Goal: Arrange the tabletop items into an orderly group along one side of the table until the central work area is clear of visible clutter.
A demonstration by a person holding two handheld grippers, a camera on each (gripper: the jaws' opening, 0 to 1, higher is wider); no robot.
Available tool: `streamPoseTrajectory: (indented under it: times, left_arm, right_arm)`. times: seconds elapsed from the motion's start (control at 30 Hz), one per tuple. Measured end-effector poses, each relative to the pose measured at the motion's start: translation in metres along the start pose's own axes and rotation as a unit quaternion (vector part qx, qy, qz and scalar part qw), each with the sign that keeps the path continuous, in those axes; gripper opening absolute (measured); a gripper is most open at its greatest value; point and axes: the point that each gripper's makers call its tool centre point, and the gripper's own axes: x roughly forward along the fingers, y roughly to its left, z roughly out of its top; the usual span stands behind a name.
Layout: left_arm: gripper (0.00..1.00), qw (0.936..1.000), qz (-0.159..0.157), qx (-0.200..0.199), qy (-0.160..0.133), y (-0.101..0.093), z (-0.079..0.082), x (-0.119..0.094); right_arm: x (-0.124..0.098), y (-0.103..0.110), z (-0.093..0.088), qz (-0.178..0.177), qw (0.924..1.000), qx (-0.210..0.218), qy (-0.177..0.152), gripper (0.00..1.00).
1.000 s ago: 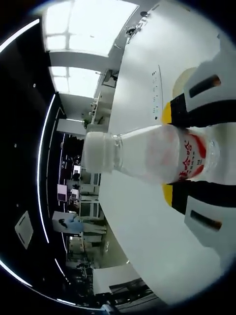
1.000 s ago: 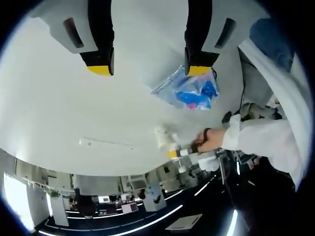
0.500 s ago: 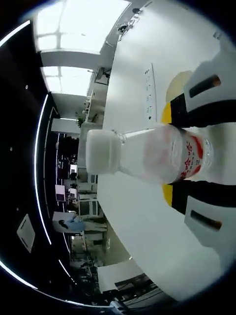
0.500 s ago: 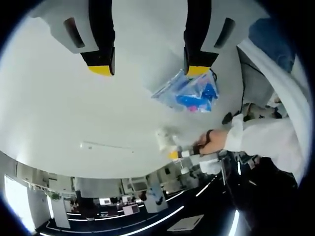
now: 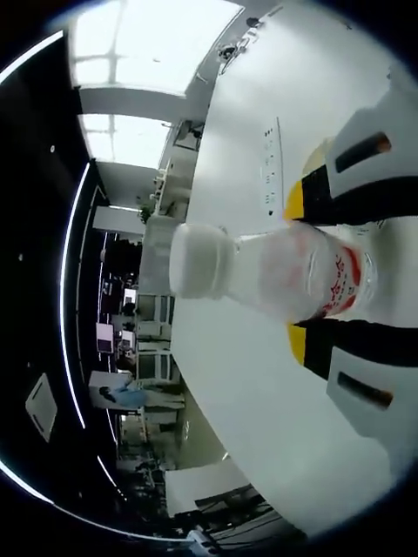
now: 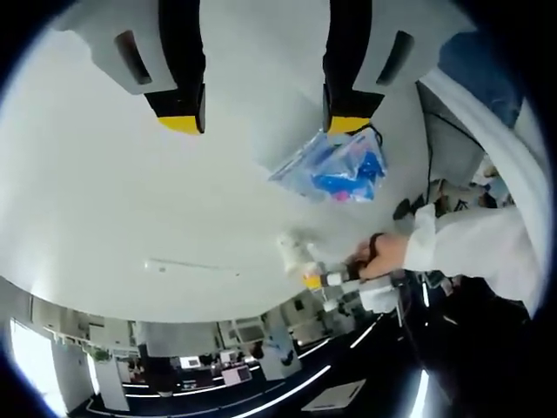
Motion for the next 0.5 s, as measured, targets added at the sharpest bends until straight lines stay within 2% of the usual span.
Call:
streamPoseTrajectory:
  times: [0.23, 0.5]
  left_arm:
    - [0.42, 0.9998, -0.018, 0.000, -0.013, -0.009, 0.012, -0.006]
    - [0.50, 0.9997, -0.014, -0.005, -0.021, -0.006, 0.024, -0.016]
  right_arm:
    - [-0.003, 0.001, 0.001, 0.000, 1.0000, 0.005, -0.007, 0.52]
    - [-0.009, 0.002, 0.003, -0.001, 0.9998, 0.010, -0.019, 0.52]
